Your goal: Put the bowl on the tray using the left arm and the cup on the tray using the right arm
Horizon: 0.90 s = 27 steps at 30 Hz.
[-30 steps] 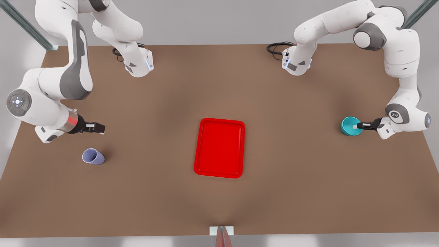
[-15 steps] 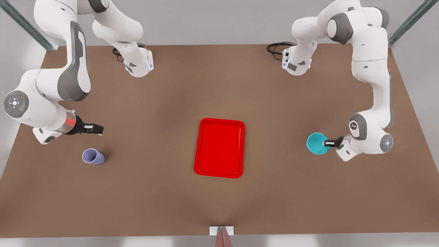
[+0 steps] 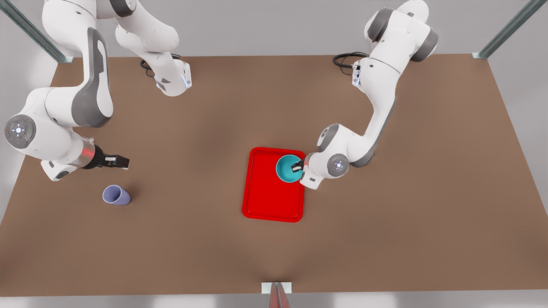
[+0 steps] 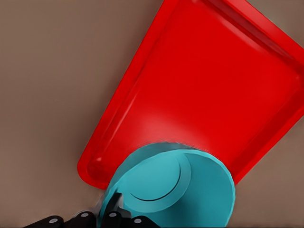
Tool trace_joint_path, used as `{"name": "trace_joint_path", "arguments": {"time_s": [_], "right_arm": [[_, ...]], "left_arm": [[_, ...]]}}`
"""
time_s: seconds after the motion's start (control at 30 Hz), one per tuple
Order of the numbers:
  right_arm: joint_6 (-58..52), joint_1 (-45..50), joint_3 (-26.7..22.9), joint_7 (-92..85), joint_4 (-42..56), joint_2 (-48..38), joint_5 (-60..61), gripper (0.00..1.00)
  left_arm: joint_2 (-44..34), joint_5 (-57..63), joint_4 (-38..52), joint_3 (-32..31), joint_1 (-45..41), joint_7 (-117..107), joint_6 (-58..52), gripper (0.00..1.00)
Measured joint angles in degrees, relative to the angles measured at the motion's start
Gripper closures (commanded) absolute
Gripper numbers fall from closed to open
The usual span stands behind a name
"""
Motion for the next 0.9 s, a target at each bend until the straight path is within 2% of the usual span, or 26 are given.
{"name": "trace_joint_path", "arguments": {"time_s": [0.1,0.13,0.17,0.23,0.27,0.37,0.43,0.47,0.5,0.53,0.57,0.6,0.67,0.73,0.9], "right_arm": [[0.0,0.0,0.0,0.0,0.0,0.0,0.0,0.00],[0.0,0.0,0.0,0.0,0.0,0.0,0.0,0.00],[0.0,0.0,0.0,0.0,0.0,0.0,0.0,0.00],[-0.1,0.2,0.0,0.0,0.0,0.0,-0.1,0.00],[0.1,0.2,0.0,0.0,-0.2,-0.2,-0.1,0.00],[0.9,0.0,0.0,0.1,-0.2,0.3,-0.1,0.00],[2.2,-0.6,0.0,-1.2,-1.4,1.3,-0.4,0.00],[4.3,-2.8,-0.1,-4.9,-3.5,2.7,-0.7,0.00],[7.5,-3.5,-2.5,-7.8,-6.5,2.7,-0.5,0.00],[10.6,-3.7,-3.9,-9.9,-8.6,3.5,-0.3,0.00],[13.2,-3.4,-5.6,-11.4,-11.0,4.1,-0.2,0.00],[14.9,-2.8,-8.4,-12.5,-11.5,6.1,-0.1,0.00],[19.0,-3.1,-10.8,-14.4,-12.3,10.5,0.0,0.00],[21.6,-3.3,-12.4,-16.6,-12.4,13.5,2.3,0.00],[27.5,-4.1,-12.6,-18.0,-12.3,15.0,3.7,0.00]], "left_arm": [[2.7,-0.1,0.0,0.0,-1.4,0.3,1.0,0.79],[3.1,-0.1,0.0,0.0,-2.0,0.5,2.0,0.67],[3.9,-0.2,-0.1,0.0,-2.0,0.7,3.3,0.46],[4.5,-1.3,-0.2,0.0,-2.1,0.8,5.2,0.11],[4.5,-1.6,-0.2,0.0,-2.1,0.8,5.7,0.01],[4.0,-1.8,-0.1,0.0,-1.9,0.9,5.9,0.01],[0.0,-0.6,2.0,0.6,0.1,0.8,1.2,0.01],[-1.1,0.6,9.4,2.4,1.7,2.0,-9.7,0.01],[-1.1,3.1,17.4,6.6,2.1,11.0,-22.7,0.01],[-1.9,5.7,21.3,12.7,4.7,27.4,-28.2,0.01],[-4.2,7.7,21.6,20.0,5.1,44.3,-30.1,0.01],[-6.0,9.5,21.5,21.7,4.9,50.4,-34.5,0.01],[-10.6,13.0,18.8,21.5,5.4,52.0,-36.2,0.01],[-19.0,15.0,9.0,20.3,7.6,51.9,-32.0,0.01],[-20.4,17.3,10.2,20.7,7.6,50.4,-33.4,0.00]]}}
